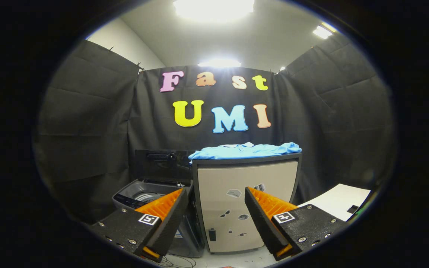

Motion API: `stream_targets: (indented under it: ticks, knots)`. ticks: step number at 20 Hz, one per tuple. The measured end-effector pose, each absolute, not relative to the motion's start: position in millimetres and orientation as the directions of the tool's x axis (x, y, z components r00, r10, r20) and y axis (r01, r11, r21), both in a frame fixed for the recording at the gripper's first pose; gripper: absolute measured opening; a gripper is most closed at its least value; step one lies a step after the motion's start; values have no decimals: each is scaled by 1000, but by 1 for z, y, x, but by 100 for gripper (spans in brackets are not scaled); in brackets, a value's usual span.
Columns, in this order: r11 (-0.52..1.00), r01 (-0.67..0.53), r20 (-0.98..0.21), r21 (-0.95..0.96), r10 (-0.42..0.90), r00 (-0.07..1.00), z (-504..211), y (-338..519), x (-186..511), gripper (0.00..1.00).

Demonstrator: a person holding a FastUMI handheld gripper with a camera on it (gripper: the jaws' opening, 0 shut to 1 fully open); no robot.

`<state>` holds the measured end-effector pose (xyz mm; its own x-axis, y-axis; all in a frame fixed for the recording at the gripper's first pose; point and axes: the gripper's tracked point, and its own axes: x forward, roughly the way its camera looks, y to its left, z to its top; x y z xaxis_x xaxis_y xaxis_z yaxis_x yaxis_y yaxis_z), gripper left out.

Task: Put the clothes into the washing machine and then close the washing machine lid.

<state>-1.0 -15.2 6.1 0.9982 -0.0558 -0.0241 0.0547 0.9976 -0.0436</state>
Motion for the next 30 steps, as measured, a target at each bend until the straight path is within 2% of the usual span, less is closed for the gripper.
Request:
stream_targets:
  ticks: [10,22,27,30]
  knots:
    - [993,66,-2,-99,-67,998,66,-33,32,95]
    - [994,109,9,-29,-109,994,139,-103,166,96]
    - [998,69,-76,8,-68,995,141,-125,226,96]
    - [999,39,-182,25,-34,983,129,-133,260,96]
